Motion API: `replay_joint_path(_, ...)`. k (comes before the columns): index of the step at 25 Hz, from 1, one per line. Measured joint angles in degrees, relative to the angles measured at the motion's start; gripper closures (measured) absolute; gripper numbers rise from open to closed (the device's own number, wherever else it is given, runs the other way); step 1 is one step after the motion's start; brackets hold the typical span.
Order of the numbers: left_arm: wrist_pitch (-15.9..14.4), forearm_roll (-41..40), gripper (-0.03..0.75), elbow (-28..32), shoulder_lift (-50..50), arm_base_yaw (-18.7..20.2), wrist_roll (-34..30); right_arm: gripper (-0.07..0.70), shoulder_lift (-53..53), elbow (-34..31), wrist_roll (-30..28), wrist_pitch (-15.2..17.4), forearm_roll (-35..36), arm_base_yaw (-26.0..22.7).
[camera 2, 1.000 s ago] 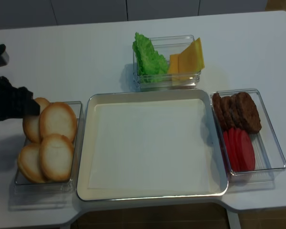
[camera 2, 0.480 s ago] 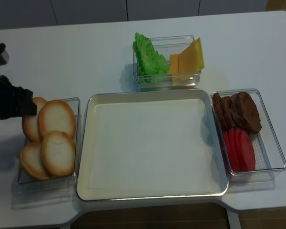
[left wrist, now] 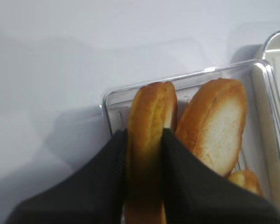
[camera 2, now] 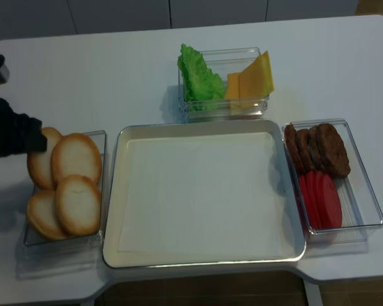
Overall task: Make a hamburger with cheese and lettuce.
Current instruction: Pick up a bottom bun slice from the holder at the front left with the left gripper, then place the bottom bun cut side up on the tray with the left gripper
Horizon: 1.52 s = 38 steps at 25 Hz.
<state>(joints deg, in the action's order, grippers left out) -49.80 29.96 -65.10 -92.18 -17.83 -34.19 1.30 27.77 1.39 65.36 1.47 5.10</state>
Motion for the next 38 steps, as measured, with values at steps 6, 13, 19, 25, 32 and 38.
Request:
replay_joint_path(6, -0.81, -0.34, 0.571, -0.13, 2.38, 0.00, 0.00, 0.188, 0.00, 0.00, 0.00, 0.00, 0.00, 0.00)
replay_joint_path(13, -3.42, -1.79, 0.572, -1.38, 6.14, 0.00, -0.04, 0.188, 0.00, 0.00, 0.00, 0.00, 0.00, 0.00)
replay_joint_path(19, -6.33, -3.15, 0.573, -4.78, 11.36, 0.00, 1.40, 0.188, 0.00, 0.00, 0.00, 0.00, 0.00, 0.00)
replay_joint_path(25, -12.07, -0.70, 0.573, -8.28, 15.86, 0.24, 3.44, 0.188, 0.00, 0.00, 0.00, 0.00, 0.00, 0.00)
replay_joint_path(32, -14.30, 8.88, 0.573, -8.51, 18.42, 7.93, 3.79, 0.188, 0.00, 0.00, 0.00, 0.00, 0.00, 0.00)
replay_joint_path(38, -13.76, 13.29, 0.574, -8.63, 16.59, 20.40, 4.02, 0.188, 0.00, 0.00, 0.02, 0.00, 0.00, 0.00)
